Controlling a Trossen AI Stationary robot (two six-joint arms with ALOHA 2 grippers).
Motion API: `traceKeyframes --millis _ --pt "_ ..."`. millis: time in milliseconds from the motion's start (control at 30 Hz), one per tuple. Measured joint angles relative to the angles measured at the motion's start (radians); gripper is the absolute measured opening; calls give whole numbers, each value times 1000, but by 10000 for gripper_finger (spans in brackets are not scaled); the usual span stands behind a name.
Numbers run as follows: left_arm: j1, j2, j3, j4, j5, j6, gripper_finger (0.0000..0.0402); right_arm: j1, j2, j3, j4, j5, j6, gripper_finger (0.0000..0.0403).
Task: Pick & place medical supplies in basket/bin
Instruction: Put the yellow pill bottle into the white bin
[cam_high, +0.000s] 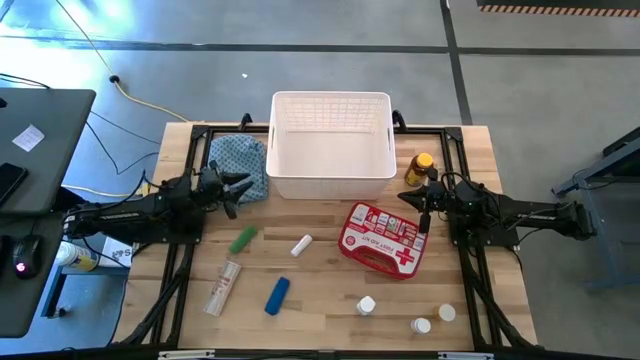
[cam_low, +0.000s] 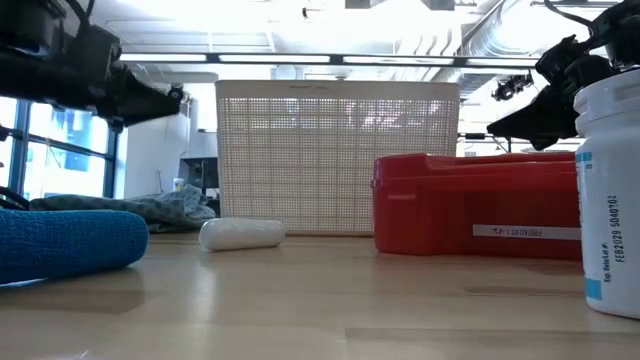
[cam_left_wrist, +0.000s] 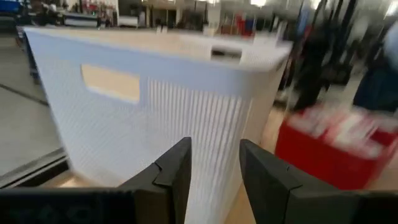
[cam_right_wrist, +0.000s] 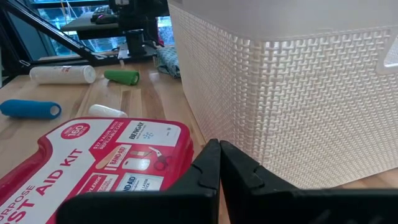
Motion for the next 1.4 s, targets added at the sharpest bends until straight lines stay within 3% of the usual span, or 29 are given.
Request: traceKeyframes --millis 267,400,533,633,767,867,1067,1233,1400 --pt "0 0 0 183 12 -406 170 0 0 0 0 0 -2 0" --pt "0 0 1 217 8 -447 170 0 0 0 7 -5 -123 0" --pt "0 0 3 288 7 -484 170 0 0 0 11 -37 -135 0" --pt "0 2 2 305 4 -562 170 1 0 0 53 -111 -54 0" --pt "0 1 3 328 -75 -724 170 1 0 0 270 -182 107 0" --pt "0 2 3 336 -154 -827 170 1 0 0 455 -100 109 0" --pt "0 2 3 347 -179 -833 170 1 0 0 758 132 233 0" --pt "0 2 3 387 -188 -878 170 1 0 0 791 297 302 0" --pt "0 2 3 470 -296 -926 170 0 0 0 813 465 450 0"
